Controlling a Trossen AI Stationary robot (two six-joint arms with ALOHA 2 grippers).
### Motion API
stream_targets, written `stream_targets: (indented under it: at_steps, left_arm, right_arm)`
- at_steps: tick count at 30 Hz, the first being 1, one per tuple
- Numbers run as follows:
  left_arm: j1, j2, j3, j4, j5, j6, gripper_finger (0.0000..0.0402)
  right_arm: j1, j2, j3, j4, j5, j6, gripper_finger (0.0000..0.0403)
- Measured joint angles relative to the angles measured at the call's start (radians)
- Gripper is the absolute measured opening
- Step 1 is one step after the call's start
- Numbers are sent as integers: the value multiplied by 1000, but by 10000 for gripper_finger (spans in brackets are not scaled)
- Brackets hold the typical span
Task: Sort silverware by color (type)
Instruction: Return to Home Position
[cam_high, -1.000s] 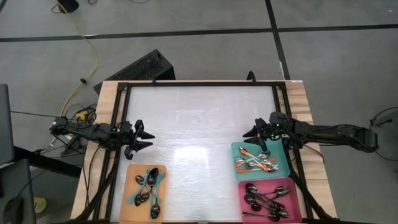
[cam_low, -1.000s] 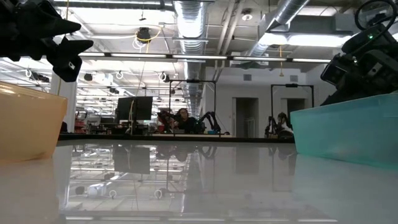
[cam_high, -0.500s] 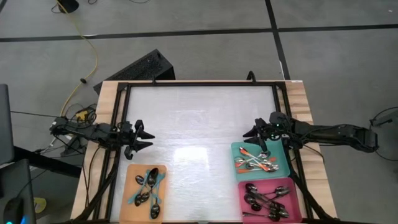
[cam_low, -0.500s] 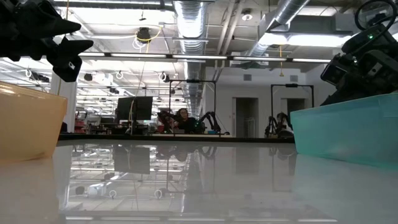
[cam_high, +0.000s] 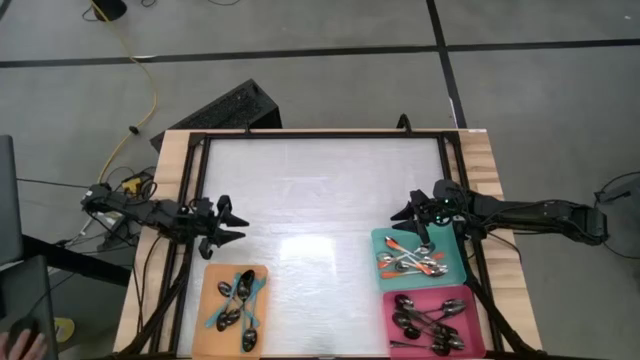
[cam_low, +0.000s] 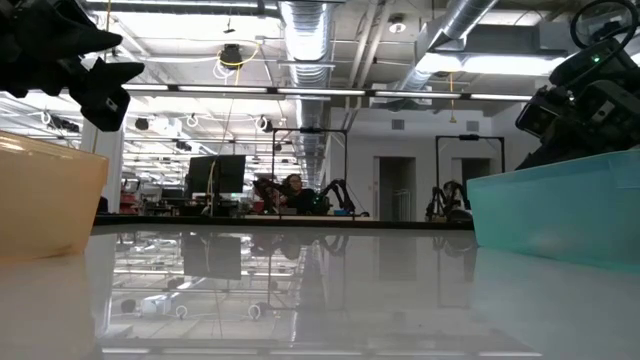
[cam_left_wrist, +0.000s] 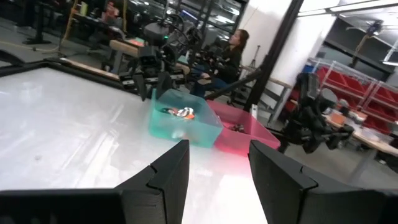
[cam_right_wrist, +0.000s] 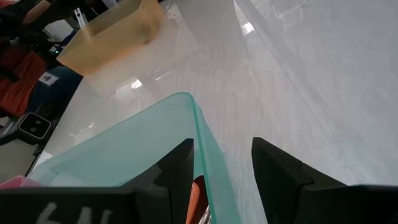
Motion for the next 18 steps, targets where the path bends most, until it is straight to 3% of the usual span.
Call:
stream_targets:
  at_steps: [18]
  left_arm:
    - [-15,0,0,0,3,0,151]
  right_arm:
    - [0,0,0,0,0,0,171]
